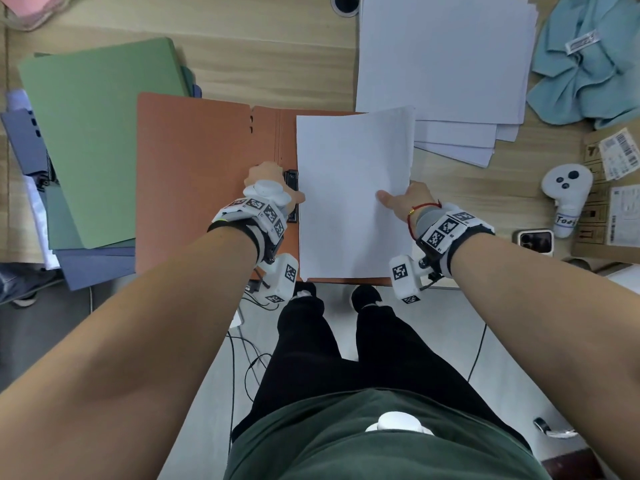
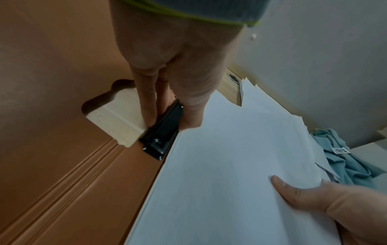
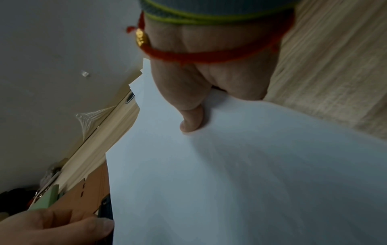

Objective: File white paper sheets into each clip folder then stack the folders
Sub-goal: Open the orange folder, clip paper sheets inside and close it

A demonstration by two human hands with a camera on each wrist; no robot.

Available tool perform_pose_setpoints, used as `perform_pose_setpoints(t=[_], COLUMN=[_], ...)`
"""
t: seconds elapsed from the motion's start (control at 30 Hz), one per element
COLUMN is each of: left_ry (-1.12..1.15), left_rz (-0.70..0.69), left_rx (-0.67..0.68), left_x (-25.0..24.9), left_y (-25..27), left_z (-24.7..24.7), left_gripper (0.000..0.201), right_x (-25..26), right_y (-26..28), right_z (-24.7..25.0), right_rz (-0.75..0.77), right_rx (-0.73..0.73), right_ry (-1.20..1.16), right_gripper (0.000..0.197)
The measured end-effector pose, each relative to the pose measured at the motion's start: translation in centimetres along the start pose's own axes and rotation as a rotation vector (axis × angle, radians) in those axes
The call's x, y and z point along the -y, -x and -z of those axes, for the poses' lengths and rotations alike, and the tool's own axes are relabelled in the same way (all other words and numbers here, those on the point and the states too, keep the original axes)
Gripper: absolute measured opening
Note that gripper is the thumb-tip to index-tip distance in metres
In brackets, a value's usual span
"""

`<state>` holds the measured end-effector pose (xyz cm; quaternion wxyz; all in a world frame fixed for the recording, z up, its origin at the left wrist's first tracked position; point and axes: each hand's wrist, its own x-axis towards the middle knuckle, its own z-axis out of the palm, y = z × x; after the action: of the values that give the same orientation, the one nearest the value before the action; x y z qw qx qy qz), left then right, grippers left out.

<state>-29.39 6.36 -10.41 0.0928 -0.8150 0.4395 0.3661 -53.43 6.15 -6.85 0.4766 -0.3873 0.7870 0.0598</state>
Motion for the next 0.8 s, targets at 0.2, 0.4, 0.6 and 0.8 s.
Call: perform_pose_setpoints(t=[0.2, 0.4, 0.6, 0.8], left_ry=[0.07, 0.254, 0.45, 0.532], left_rz=[-0.033, -0.02, -0.032, -0.009], left_rx=[0.132, 0.225, 0.289, 0.303], left_x=[1.2, 2.2, 3.1, 3.3], left_y=[0.4, 0.0, -0.7, -0.7], left_z=[2.4, 3.0, 2.7, 2.7], left_gripper=[0.018, 0.029, 0.018, 0.02], right_x=[-0.3, -0.3, 0.1, -0.1], right_y=[-0.5, -0.7, -0.7, -0.8], right_z=[0.2, -0.1, -1.1, -1.1], right_rz=[-0.023, -0.027, 0.016, 0.008], right_rx=[0.016, 0.057, 0.011, 0.026], right_ry=[-0.019, -0.071, -0.037, -0.045], right_gripper=[0.069, 0.072, 0.061, 0.065])
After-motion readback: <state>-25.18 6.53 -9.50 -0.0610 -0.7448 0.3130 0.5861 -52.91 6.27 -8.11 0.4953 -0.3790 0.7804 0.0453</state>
